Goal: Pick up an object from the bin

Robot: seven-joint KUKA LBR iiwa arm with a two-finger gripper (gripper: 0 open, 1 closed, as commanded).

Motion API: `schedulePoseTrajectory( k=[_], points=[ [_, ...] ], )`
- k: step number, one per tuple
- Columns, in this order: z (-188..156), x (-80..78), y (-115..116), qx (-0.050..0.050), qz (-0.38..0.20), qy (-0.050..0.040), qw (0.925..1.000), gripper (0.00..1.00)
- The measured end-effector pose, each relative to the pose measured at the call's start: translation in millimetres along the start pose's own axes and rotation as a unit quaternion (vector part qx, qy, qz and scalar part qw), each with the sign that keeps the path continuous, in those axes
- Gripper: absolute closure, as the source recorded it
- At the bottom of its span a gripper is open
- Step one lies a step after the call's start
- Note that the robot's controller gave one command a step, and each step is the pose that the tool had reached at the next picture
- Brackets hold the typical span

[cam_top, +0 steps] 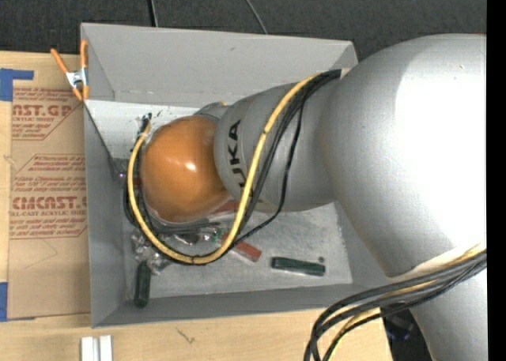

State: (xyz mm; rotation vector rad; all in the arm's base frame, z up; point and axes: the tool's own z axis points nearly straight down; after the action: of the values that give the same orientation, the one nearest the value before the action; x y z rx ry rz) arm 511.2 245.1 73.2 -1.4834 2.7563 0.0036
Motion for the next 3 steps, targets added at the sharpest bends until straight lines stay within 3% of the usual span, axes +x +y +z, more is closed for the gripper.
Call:
schedulePoseTrajectory(
  k=[1, 2, 3],
  points=[
    [-162, 14.4, 13, -0.001, -0.033, 0.0023, 0.9995, 1.00],
    [-161, 15.2, 13, -0.002, -0.033, 0.0038, 0.9995, 1.00],
    [-90, 19.1, 11, -0.003, 0.005, 0.0046, 1.0000, 0.00]
  ],
)
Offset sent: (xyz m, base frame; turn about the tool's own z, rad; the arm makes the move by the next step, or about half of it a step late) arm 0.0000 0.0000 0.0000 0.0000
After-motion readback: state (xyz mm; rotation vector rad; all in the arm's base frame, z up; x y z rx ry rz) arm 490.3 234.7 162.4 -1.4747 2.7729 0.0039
